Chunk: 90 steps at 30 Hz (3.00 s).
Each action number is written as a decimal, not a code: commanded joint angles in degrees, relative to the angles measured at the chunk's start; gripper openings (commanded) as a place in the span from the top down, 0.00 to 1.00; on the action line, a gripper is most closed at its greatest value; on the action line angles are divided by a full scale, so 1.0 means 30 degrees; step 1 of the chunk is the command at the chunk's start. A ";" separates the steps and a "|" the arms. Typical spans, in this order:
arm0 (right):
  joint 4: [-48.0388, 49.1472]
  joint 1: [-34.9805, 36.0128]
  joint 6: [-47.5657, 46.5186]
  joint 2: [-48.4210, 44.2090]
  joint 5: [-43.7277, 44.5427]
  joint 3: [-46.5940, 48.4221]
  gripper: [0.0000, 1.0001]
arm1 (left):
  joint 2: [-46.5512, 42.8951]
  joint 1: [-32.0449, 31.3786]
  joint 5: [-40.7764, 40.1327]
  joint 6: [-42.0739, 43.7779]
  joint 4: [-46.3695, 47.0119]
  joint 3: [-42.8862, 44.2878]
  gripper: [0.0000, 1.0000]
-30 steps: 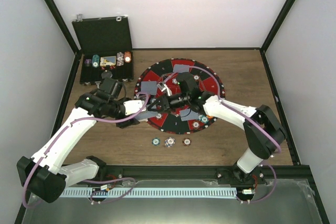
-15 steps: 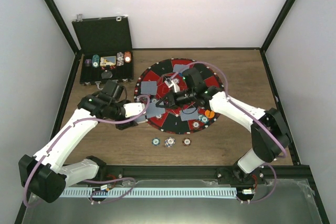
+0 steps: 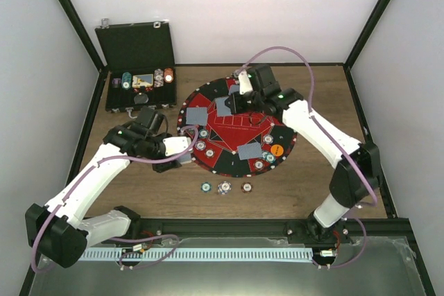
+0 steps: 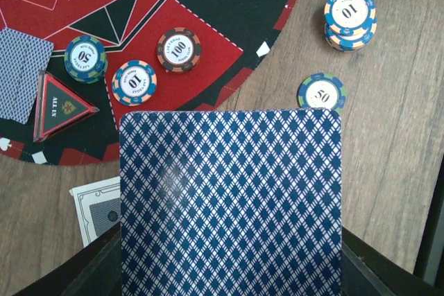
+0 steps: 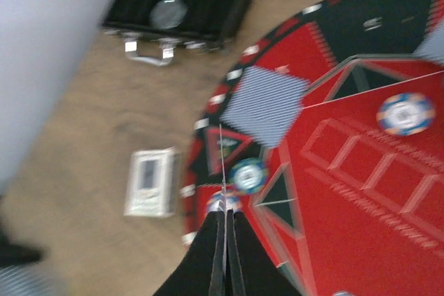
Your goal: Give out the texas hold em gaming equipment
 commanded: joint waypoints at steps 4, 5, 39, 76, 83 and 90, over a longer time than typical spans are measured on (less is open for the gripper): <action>0.0477 0.3089 -0.7846 0.4778 1.3674 0.2724 0.99 | -0.1721 0.0101 0.0415 -0.0354 -0.0931 -0.0197 0.93; 0.1284 0.3401 -0.8783 0.5343 1.5075 0.2756 0.99 | -0.1801 0.0097 0.0379 -0.0343 -0.1053 -0.0265 0.93; 0.4349 0.6044 -0.9852 0.4937 1.5251 -0.1245 0.03 | -0.1837 0.0097 0.0635 -0.0372 -0.1454 0.0992 0.92; 0.9206 0.5194 0.8399 0.2466 -0.7925 -0.3837 0.15 | -0.1456 0.0097 0.1284 -0.0356 -0.1290 0.1688 0.92; 1.0836 0.5388 0.9633 0.3597 -0.8797 -0.3574 0.20 | -0.1411 0.0097 0.1300 -0.0328 -0.1455 0.1905 0.92; 1.1600 0.5251 0.9824 0.4325 -0.9754 -0.3806 0.23 | -0.1394 0.0100 0.1186 -0.0298 -0.1570 0.1968 0.92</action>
